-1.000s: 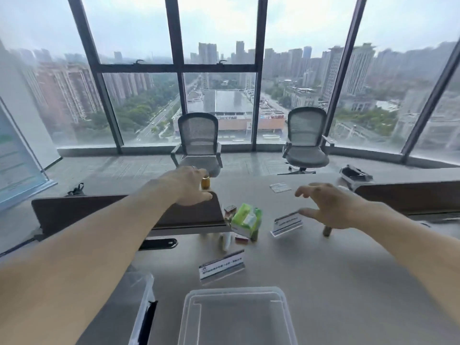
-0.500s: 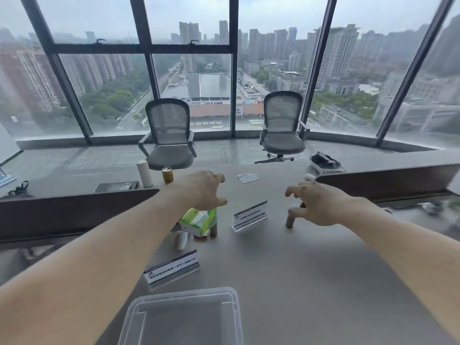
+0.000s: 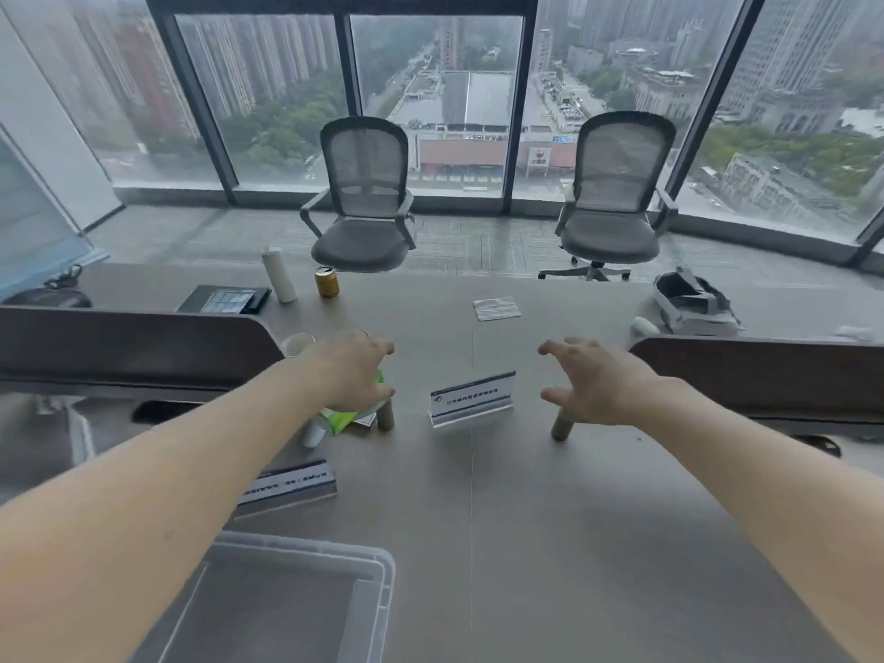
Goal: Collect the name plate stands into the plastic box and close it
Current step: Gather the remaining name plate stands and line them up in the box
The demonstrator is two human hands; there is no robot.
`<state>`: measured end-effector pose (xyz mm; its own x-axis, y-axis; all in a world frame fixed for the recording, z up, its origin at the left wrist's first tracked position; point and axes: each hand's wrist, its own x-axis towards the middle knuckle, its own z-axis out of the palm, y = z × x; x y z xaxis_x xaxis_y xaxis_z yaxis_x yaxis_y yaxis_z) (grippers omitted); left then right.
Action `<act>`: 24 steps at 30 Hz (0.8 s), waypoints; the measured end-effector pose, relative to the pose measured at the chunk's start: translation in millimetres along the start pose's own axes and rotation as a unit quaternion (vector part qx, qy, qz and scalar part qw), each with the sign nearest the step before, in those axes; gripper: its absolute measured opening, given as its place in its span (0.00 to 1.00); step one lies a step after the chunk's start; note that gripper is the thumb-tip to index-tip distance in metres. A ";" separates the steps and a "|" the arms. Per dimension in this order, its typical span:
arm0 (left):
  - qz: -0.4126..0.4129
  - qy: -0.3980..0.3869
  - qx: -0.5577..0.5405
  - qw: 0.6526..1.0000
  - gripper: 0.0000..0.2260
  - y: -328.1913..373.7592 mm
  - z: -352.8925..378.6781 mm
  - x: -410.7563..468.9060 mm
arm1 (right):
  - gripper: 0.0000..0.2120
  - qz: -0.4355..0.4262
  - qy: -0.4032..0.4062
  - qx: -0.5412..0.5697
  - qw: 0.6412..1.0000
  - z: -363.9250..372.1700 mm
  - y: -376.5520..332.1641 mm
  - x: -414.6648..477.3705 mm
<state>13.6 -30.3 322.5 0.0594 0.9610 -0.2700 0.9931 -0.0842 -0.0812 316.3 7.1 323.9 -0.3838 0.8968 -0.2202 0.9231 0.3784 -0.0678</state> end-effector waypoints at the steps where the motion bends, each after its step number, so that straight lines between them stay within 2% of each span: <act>1: -0.007 -0.007 0.015 1.000 0.26 2.4 9.8 6.1 | 0.29 -0.010 -0.009 -0.009 1.000 9.8 7.2 8.9; 5: -0.016 -0.014 0.002 1.000 0.24 23.4 50.7 45.0 | 0.28 -0.038 -0.023 -0.035 0.998 48.6 39.5 50.6; 6: -0.021 -0.008 -0.028 0.999 0.25 28.9 60.0 56.6 | 0.28 -0.037 -0.024 -0.027 0.999 57.6 45.8 61.8; 8: -0.050 0.021 -0.156 0.986 0.27 40.9 80.6 82.9 | 0.29 -0.026 -0.017 0.020 0.999 77.3 56.6 84.8; 11: -0.101 0.080 -0.371 0.920 0.29 54.2 117.4 125.0 | 0.34 0.025 0.019 0.175 0.984 113.6 66.3 122.1; 13: -0.126 0.097 -0.456 0.876 0.29 58.9 150.1 150.6 | 0.38 0.061 0.031 0.258 0.964 142.7 69.0 146.0; 16: -0.157 0.113 -0.524 0.829 0.31 58.4 202.8 181.9 | 0.44 0.095 0.038 0.341 0.934 188.4 70.2 180.6; 20: -0.197 0.123 -0.629 0.742 0.34 49.8 257.2 218.1 | 0.47 0.148 0.036 0.446 0.882 243.4 74.9 220.2; 24: -0.176 0.124 -0.661 0.719 0.25 43.6 292.9 248.4 | 0.46 0.180 0.053 0.499 0.846 282.8 74.8 255.6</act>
<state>42.2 127.6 -29.1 -0.3656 0.8928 -0.2630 0.1687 0.3414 0.9246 293.6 199.9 -12.7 -0.0252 0.9483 -0.3164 0.5200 -0.2579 -0.8143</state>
